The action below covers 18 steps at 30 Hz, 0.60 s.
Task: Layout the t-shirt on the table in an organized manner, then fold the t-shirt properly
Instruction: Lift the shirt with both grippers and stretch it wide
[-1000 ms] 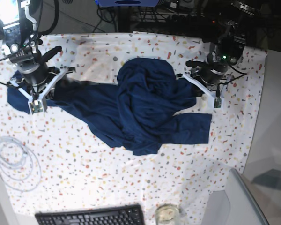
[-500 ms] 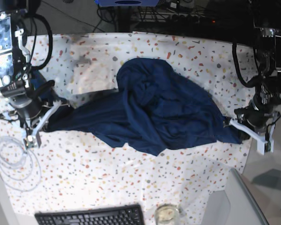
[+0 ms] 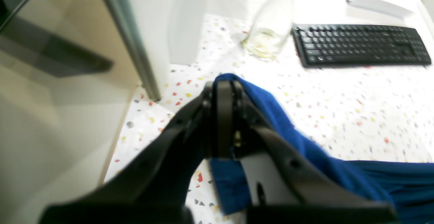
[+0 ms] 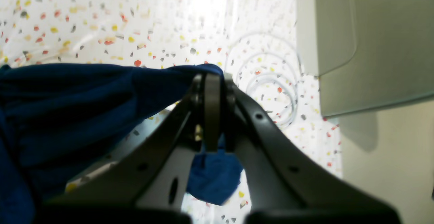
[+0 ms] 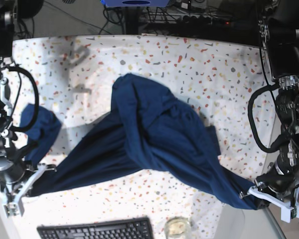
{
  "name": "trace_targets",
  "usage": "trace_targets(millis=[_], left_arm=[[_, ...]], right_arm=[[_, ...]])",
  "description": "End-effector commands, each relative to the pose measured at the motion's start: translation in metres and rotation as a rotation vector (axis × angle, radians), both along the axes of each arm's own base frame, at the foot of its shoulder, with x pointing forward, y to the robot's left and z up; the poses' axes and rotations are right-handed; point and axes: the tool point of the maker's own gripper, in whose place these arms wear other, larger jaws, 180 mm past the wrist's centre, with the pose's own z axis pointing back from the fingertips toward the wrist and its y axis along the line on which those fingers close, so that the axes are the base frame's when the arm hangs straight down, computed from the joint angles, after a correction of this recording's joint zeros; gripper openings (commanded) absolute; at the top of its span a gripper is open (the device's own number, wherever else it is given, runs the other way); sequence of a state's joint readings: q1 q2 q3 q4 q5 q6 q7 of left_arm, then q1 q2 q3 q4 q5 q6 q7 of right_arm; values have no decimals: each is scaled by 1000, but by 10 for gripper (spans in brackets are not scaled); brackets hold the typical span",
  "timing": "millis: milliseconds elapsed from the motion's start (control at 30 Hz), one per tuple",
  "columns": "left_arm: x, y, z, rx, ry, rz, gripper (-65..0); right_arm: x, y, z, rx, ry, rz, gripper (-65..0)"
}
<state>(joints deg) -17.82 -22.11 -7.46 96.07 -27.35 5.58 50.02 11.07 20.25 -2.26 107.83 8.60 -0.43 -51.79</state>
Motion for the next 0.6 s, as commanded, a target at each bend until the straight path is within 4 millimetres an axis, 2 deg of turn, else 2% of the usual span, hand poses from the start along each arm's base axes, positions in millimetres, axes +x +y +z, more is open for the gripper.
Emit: trace_targets(millis=[0,100,167,333,433,567], left_arm=[[10,9,23,12,-64,17,-650],[16,17,25,2,-61,38,-650],[16,21,17,1,-41,48,-650],[-11,21,-35,5,78,47,-650],[-35,25,-69,11,156,54,-650],[-73,30,-111,36,209,63,-650]], right_arm=[[8,-12,15,-32,-46,-15,-650],[11,-27,13,-64,-29,-35,-650],[6,-31,1,-70,5,-42,-650],[-25,-30,-45,-69,123,-38,-650],[-43,-29,-69,-67,164,-26,-650],[-74,-34,-113,-66,269,-32,-650]])
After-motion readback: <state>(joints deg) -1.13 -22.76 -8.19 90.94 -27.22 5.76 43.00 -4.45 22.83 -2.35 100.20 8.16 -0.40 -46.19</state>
